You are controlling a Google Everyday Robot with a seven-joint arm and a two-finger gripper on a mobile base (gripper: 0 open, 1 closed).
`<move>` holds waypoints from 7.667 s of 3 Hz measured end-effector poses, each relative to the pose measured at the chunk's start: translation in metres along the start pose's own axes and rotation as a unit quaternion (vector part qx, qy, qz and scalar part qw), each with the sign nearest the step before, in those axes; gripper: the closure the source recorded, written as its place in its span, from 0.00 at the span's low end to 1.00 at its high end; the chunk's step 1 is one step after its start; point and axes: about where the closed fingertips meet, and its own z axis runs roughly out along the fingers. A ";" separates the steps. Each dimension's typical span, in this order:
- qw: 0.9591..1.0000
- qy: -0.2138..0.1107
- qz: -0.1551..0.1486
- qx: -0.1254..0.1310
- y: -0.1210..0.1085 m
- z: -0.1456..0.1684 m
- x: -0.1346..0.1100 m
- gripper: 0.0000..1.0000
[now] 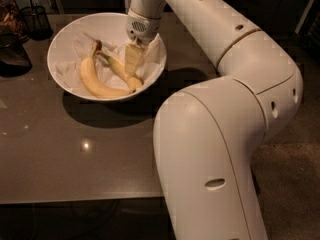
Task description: Pick banana from white bowl
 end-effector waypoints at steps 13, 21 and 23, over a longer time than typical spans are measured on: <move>0.998 -0.049 0.016 0.037 -0.024 -0.002 -0.023 0.41; 0.997 -0.067 0.001 0.038 -0.015 -0.022 -0.036 1.00; 0.995 -0.087 -0.014 0.046 -0.005 -0.043 -0.034 1.00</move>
Offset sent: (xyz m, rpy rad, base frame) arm -0.1002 0.0038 0.2061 0.2059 -0.1695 0.3501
